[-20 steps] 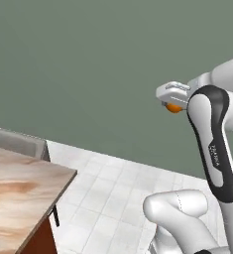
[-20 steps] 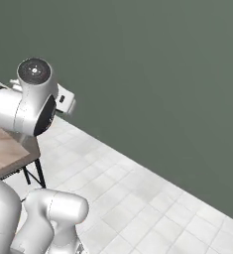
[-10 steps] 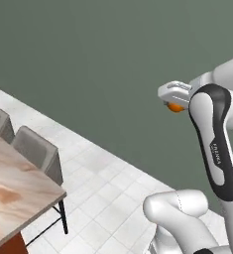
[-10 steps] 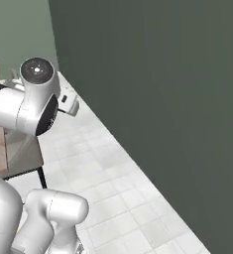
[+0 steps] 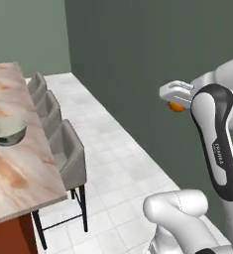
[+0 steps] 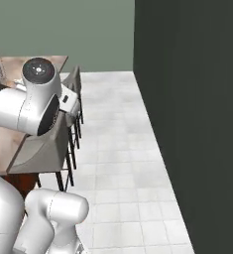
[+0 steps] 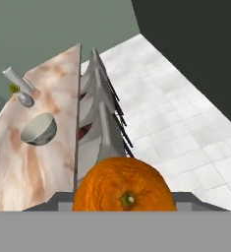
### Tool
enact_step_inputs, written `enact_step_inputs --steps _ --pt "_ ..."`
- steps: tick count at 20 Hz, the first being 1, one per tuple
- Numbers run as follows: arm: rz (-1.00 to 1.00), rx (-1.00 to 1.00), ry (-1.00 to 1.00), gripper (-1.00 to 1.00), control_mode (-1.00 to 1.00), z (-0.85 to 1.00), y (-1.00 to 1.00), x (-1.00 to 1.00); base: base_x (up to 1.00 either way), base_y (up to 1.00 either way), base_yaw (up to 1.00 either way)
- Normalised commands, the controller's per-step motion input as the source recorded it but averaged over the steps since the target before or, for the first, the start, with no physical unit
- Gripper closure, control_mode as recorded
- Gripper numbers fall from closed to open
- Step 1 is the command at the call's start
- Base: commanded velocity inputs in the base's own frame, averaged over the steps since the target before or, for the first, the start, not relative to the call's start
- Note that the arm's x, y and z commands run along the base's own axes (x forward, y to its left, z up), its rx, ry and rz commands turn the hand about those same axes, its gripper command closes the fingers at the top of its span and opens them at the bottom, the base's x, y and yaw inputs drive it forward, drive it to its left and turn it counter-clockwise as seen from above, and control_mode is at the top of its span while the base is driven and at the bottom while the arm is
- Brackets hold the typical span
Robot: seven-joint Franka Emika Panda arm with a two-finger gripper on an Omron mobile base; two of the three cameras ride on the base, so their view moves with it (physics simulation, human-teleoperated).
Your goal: Retrieve the tangerine and apple from the fridge and place them into the bowl on the dining table.
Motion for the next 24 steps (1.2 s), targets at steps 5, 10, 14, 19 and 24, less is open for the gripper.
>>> enact_step_inputs --steps 5,10,14,19,24 --pt "0.0 0.0 0.0 1.0 1.0 0.0 0.0 0.0 0.8 -0.34 0.67" --pt "0.0 0.0 0.0 1.0 1.0 0.0 0.0 0.0 0.85 -0.55 0.61" --pt "0.0 0.0 0.0 1.0 1.0 0.0 0.0 0.0 0.65 -0.68 0.55" --pt "0.0 0.0 0.0 1.0 1.0 0.0 0.0 0.0 0.55 -0.58 0.54" --pt "0.0 0.0 0.0 1.0 1.0 0.0 0.0 0.0 0.47 -0.38 0.55"
